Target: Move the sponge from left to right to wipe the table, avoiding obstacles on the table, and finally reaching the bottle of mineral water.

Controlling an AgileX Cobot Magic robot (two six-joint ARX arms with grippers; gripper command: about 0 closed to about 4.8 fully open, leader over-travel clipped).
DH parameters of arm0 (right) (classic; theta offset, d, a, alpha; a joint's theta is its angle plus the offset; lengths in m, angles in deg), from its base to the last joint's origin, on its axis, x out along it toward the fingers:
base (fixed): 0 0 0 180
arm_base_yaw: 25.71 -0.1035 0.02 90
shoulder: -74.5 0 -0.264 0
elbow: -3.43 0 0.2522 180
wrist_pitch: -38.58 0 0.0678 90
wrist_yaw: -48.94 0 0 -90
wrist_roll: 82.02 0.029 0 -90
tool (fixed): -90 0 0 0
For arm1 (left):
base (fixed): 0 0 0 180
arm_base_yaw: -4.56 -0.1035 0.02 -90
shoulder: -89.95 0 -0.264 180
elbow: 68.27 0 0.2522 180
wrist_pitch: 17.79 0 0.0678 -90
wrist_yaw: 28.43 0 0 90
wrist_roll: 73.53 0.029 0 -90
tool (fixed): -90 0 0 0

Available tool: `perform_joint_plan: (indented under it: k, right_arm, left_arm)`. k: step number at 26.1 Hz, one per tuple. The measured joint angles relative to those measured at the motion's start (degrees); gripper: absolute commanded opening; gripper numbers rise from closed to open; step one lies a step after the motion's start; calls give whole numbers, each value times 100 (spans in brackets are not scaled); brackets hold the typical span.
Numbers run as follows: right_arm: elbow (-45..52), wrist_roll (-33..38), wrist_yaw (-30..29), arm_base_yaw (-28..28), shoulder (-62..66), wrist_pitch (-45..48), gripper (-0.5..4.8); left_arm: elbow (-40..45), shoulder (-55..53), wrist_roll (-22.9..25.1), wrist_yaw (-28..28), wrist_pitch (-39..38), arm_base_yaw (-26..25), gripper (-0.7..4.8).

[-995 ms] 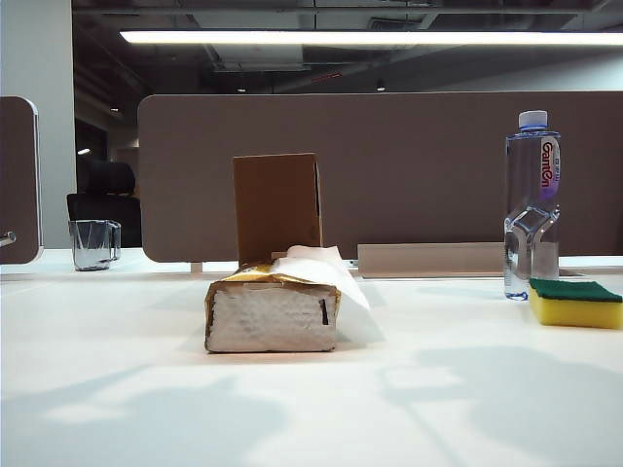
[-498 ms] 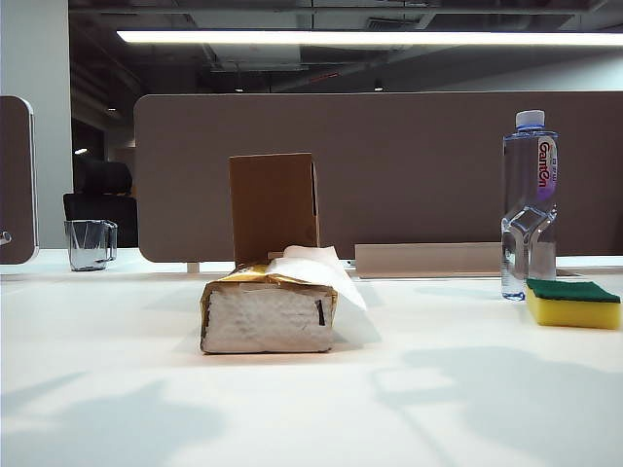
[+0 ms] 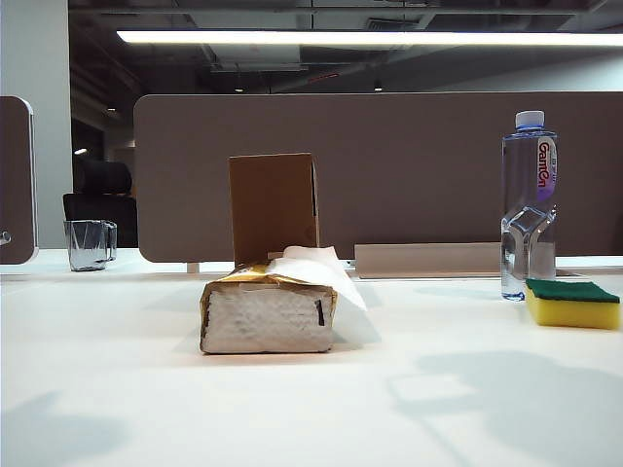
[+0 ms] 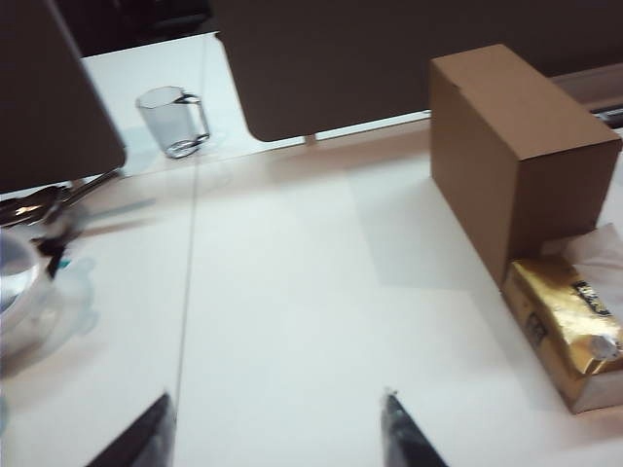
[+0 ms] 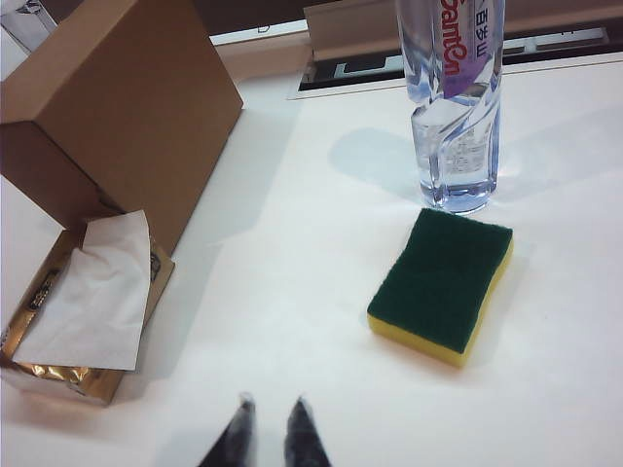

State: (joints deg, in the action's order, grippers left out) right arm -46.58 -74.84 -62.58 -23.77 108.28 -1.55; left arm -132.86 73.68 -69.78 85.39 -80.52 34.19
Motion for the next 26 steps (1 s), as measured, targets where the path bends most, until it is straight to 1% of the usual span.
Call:
perform_joint_plan:
  k: [3, 5, 8, 10, 13, 15, 16, 17, 19, 21, 23, 25, 26]
  right_arm:
    - [114, 0, 2, 0, -142, -13, 48]
    - [142, 0, 0, 0, -197, 7, 47]
    - [234, 2, 2, 0, -267, 48, 29]
    - [391, 4, 0, 0, -269, 149, 29]
    - [673, 52, -11, 0, -323, 260, 17]
    - [780, 68, -13, 0, -363, 365, 15]
    - [844, 68, -11, 0, -365, 509, -3]
    - [944, 68, -13, 0, -372, 645, -5]
    - [1075, 68, -9, 0, -372, 739, -5]
    - [1200, 68, -7, 0, -372, 822, -5]
    - [1279, 68, 0, 0, -369, 901, -5]
    - [1346, 68, 13, 0, -367, 1069, -5]
    - [1381, 70, 37, 0, -367, 1161, -5]
  left_arm:
    - [0, 481, -245, 236, -267, 0, 257]
    - [0, 837, -498, 295, -415, 0, 231]
    - [0, 1261, -728, 393, -717, 0, 208]
    - [59, 1480, -962, 428, -940, 0, 206]
    - [332, 1523, -1027, 402, -922, 0, 197]
    - [741, 1515, -1043, 109, -765, 0, 148]
    - [1069, 1515, -1051, -105, -492, 0, 115]
    - [1360, 1515, -1051, -282, -164, 0, 101]
    - [1661, 1517, -1051, -439, 402, 2, 83]
    - [1902, 1517, -1073, -479, 890, 0, 71]
    - [2179, 1528, -1102, -579, 1316, 0, 51]
    - [2544, 1523, -1145, -691, 1720, 0, 50]
    - [2726, 1523, -1156, -741, 1919, 0, 37]
